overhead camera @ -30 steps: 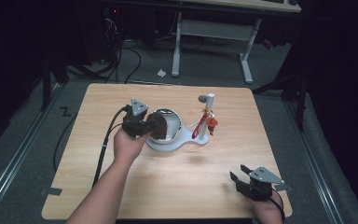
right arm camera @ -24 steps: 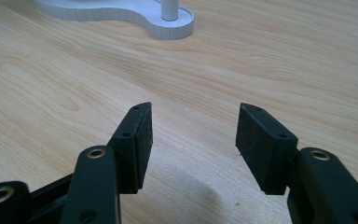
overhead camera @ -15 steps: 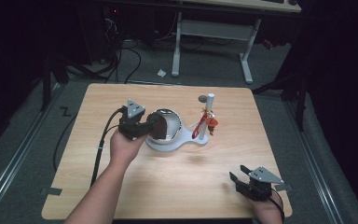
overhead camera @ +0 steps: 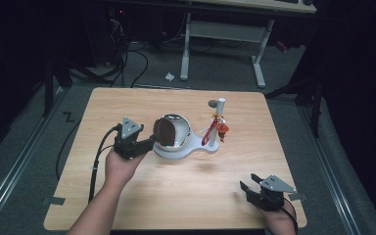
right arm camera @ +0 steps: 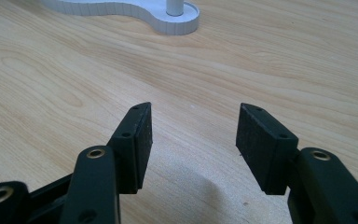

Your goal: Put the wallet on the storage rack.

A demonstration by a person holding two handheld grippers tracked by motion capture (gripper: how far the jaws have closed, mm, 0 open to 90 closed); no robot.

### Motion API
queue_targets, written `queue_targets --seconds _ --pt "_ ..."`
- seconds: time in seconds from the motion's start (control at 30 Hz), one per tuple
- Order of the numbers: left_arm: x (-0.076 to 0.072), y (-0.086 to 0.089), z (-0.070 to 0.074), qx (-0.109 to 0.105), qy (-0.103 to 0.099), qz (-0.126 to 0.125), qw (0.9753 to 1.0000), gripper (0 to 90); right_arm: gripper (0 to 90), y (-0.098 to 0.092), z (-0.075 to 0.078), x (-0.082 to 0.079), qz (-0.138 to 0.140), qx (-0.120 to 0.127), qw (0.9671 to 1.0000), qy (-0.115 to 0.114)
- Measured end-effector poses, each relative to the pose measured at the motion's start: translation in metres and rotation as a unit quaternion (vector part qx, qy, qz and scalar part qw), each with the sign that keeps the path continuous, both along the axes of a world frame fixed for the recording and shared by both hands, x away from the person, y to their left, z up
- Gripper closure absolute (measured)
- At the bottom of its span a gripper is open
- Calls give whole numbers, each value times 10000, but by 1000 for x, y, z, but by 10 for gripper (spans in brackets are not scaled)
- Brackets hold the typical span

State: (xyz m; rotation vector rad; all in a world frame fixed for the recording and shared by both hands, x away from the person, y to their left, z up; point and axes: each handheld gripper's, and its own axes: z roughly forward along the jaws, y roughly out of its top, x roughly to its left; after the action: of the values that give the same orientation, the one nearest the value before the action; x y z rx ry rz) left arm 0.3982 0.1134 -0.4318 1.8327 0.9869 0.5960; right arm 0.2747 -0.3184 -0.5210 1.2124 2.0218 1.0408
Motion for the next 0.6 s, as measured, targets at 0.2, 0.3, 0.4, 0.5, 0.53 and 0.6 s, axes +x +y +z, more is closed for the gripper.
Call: queue_targets --seconds 0.2,0.3,0.4,0.5,0.53,0.6 --pt "-18 15 -21 4 119 -36 9999 414 460 1 -1 0 1 -2 10000 21" --pt "-27 24 -32 9 196 -24 9998 421 461 2 -1 0 3 -3 10000 29" --pt "-37 34 -45 70 297 -51 9995 422 460 2 -1 0 4 -4 10000 34" --pt "-47 44 -58 147 442 -50 9989 422 460 2 -2 0 -7 0 10000 55" --pt "-51 48 -62 160 487 -39 9987 422 460 2 -2 0 -7 -2 10000 59" --pt "-58 56 -71 60 651 -17 9979 420 460 2 -2 1 1 -10 10000 61"
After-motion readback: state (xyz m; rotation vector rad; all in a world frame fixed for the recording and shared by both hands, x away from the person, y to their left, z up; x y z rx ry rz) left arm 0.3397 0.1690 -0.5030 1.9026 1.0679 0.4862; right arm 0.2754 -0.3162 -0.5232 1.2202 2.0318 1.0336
